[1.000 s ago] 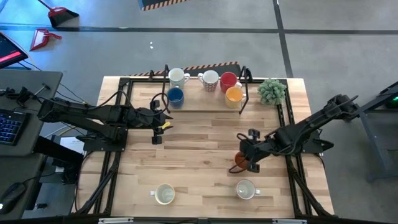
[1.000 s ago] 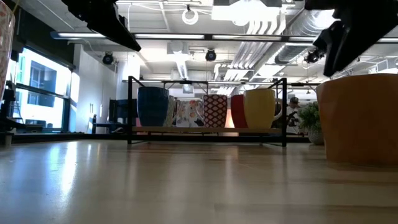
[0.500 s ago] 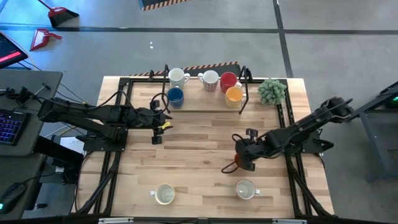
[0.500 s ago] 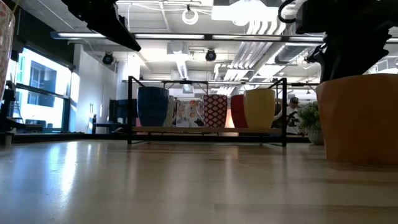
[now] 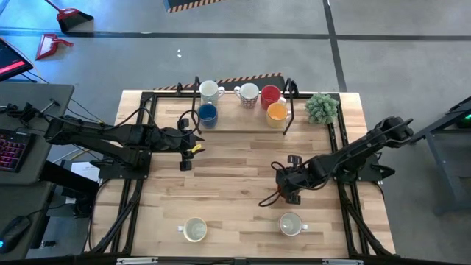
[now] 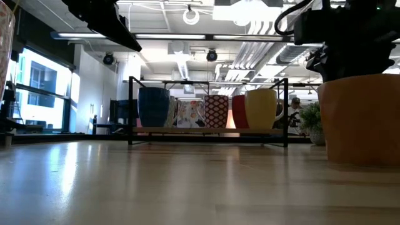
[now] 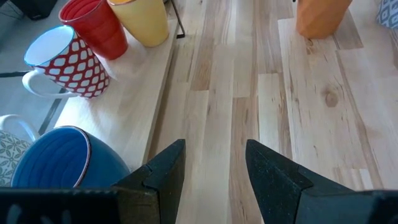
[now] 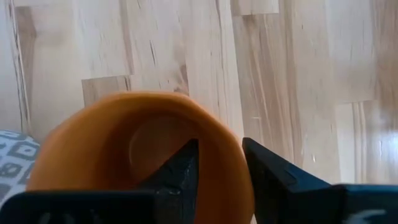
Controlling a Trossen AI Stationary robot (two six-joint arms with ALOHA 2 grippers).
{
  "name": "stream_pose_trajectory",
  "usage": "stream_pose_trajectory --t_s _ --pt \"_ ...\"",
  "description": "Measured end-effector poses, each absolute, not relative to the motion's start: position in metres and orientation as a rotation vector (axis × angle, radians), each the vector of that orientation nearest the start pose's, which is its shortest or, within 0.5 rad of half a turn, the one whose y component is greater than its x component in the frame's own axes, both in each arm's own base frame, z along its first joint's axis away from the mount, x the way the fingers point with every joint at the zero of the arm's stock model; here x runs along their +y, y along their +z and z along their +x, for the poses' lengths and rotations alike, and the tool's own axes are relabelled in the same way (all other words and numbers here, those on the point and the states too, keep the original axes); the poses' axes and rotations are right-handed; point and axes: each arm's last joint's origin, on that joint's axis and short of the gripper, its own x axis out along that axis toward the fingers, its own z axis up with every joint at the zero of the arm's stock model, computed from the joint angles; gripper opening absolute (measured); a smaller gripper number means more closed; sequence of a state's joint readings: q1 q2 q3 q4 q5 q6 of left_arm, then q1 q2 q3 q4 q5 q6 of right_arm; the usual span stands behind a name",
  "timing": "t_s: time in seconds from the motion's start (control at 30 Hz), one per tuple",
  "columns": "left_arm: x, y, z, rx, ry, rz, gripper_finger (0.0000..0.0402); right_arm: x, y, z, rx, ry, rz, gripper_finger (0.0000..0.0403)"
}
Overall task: Place coffee mugs
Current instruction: Put the orange mug on the shelf
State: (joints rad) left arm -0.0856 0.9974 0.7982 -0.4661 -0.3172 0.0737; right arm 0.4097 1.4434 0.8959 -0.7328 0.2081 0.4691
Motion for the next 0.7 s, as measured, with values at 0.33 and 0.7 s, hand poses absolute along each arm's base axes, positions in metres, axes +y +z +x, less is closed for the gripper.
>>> stream_pose_trajectory --t_s 0.33,0.7 --pt "-0.008 0.277 0.204 0.661 0.199 0.203 0.0159 0.087 0.181 0.248 1.285 -0.142 0.032 0.0014" --pt "-0.008 0.277 0.204 0.662 0.199 0.203 0.0159 0.051 0.216 0.261 1.181 -0.203 -0.018 0.0"
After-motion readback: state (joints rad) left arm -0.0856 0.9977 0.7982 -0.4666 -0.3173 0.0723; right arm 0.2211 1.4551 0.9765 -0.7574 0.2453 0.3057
